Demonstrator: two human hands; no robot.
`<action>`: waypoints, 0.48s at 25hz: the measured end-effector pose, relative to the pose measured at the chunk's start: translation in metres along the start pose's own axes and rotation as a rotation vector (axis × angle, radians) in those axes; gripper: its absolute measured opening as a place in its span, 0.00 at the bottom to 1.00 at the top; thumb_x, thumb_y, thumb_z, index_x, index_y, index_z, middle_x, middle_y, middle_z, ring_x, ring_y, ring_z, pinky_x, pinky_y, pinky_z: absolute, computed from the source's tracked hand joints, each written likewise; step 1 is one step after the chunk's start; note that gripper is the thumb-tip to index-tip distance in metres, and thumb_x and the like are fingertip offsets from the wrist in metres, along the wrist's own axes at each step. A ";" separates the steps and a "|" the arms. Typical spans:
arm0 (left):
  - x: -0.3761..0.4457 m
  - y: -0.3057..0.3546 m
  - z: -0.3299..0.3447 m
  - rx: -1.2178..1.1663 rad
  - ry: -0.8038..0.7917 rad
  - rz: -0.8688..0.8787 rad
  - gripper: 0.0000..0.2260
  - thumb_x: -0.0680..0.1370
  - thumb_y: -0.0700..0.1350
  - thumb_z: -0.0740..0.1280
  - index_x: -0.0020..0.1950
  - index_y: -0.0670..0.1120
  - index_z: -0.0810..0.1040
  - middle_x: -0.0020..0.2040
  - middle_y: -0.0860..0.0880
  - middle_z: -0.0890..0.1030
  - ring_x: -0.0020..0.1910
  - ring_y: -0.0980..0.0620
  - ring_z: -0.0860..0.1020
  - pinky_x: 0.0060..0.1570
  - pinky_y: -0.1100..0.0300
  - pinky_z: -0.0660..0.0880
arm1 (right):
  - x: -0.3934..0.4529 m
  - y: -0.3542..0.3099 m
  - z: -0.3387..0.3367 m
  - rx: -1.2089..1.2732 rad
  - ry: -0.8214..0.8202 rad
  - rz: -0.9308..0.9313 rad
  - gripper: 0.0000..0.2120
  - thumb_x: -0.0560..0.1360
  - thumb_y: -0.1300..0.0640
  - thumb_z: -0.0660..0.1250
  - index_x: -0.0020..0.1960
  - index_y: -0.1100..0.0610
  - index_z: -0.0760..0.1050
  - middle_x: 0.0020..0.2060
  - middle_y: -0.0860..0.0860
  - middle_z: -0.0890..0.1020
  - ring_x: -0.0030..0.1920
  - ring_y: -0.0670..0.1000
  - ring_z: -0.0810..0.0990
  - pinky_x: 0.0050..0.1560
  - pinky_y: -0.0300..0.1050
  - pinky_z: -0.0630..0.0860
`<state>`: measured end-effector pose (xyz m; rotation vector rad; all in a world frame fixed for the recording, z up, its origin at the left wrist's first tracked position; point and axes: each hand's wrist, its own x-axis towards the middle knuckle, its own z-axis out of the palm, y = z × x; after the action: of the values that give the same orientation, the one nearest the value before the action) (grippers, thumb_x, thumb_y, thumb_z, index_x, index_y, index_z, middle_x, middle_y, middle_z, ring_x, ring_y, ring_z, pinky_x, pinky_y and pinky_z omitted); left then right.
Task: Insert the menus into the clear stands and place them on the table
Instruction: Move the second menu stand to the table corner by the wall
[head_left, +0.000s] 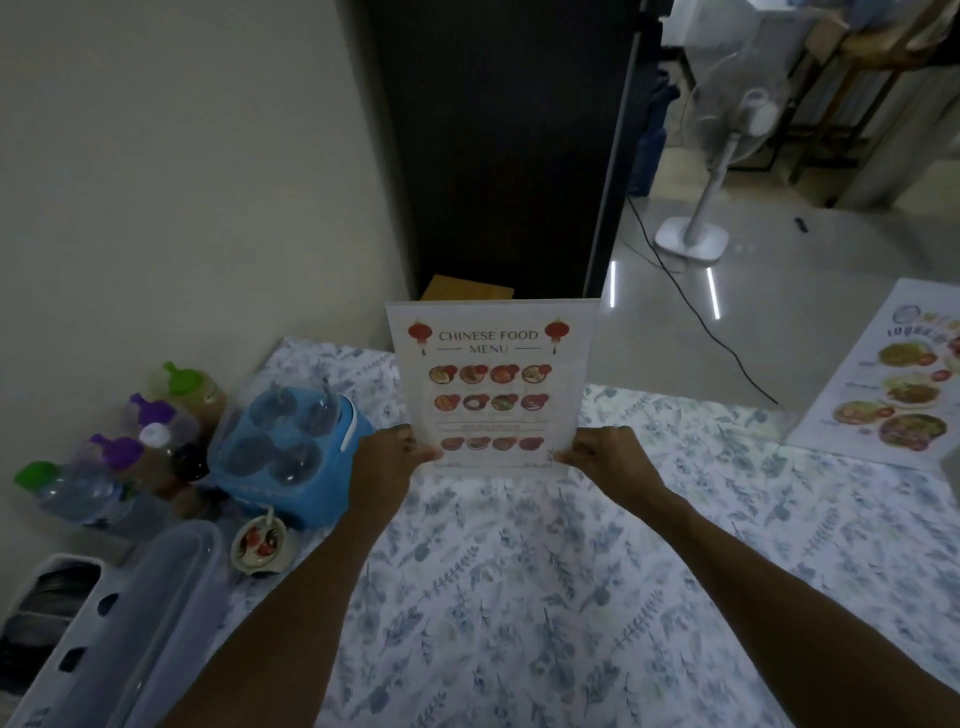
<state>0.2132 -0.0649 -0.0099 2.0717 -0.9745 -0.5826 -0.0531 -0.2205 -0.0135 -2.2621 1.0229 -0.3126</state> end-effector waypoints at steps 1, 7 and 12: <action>0.016 0.005 -0.006 -0.011 -0.018 0.013 0.16 0.67 0.51 0.79 0.49 0.42 0.85 0.44 0.48 0.87 0.41 0.53 0.85 0.46 0.57 0.82 | 0.009 -0.003 -0.004 0.009 0.018 0.007 0.13 0.74 0.54 0.72 0.56 0.59 0.83 0.55 0.53 0.85 0.45 0.49 0.86 0.46 0.27 0.78; 0.122 0.017 -0.054 0.031 -0.039 0.128 0.11 0.66 0.45 0.81 0.39 0.42 0.82 0.40 0.40 0.85 0.39 0.46 0.82 0.47 0.50 0.81 | 0.077 -0.043 0.005 0.059 0.197 0.019 0.13 0.74 0.56 0.73 0.58 0.57 0.83 0.55 0.51 0.85 0.51 0.49 0.85 0.54 0.39 0.81; 0.212 -0.021 -0.127 0.152 -0.020 0.241 0.12 0.68 0.44 0.80 0.40 0.38 0.82 0.40 0.42 0.86 0.38 0.48 0.83 0.45 0.54 0.81 | 0.164 -0.098 0.061 0.131 0.231 0.070 0.13 0.74 0.56 0.72 0.57 0.58 0.83 0.54 0.51 0.85 0.49 0.43 0.83 0.47 0.19 0.72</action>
<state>0.4343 -0.1683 0.0338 2.0409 -1.2929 -0.4157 0.1425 -0.2656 -0.0057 -2.1020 1.1602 -0.6047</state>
